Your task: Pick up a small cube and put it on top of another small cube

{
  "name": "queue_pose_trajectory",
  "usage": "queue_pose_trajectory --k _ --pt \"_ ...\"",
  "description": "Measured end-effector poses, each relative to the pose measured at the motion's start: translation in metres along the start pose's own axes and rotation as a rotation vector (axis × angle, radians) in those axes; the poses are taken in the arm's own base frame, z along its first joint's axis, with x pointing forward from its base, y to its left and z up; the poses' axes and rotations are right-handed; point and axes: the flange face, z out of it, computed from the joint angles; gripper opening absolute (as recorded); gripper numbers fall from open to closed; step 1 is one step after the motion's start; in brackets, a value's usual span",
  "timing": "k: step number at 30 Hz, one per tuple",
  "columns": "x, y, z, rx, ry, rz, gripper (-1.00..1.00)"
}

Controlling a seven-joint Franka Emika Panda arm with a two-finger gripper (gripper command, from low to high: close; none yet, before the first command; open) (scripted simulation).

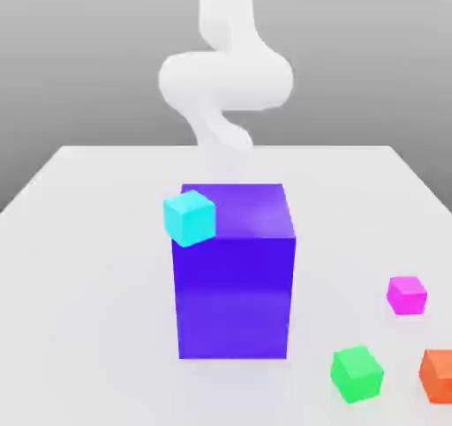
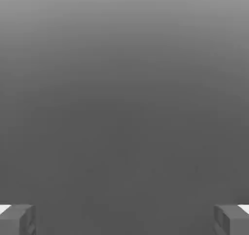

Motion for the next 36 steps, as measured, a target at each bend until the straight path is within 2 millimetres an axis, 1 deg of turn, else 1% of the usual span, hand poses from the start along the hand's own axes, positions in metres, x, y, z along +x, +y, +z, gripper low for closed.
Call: queue_pose_trajectory --k 2,5,8,11,13,15,17,18,21,22,24,28,29,34,35,36 --pt "-0.028 -0.017 0.048 -0.008 -0.081 -0.123 0.00" --pt "-0.079 -0.036 0.110 -0.014 -0.193 -0.303 0.00" --pt "-0.140 -0.048 0.163 -0.016 -0.301 -0.486 0.00" --pt "-0.210 -0.051 0.207 -0.015 -0.405 -0.673 0.00" --pt "-0.258 -0.048 0.230 -0.011 -0.474 -0.799 0.00" --pt "-0.307 -0.039 0.250 -0.007 -0.541 -0.926 0.00" --pt "-0.358 -0.026 0.265 0.000 -0.607 -1.058 0.00" --pt "-0.389 -0.020 0.268 0.010 -0.643 -1.139 0.00" --pt "-0.456 0.013 0.280 0.019 -0.739 -1.332 0.00" --pt "-0.471 0.025 0.286 0.019 -0.763 -1.376 0.00" --pt "-0.488 0.039 0.300 0.019 -0.782 -1.406 0.00" --pt "-0.511 0.059 0.330 0.019 -0.788 -1.415 0.00" --pt "-0.514 0.062 0.335 0.019 -0.788 -1.416 -1.00" --pt "-0.514 0.063 0.335 0.018 -0.789 -1.416 -1.00" --pt "-0.516 0.064 0.338 0.018 -0.789 -1.416 -1.00" --pt "-0.514 0.063 0.335 0.018 -0.789 -1.416 -1.00"
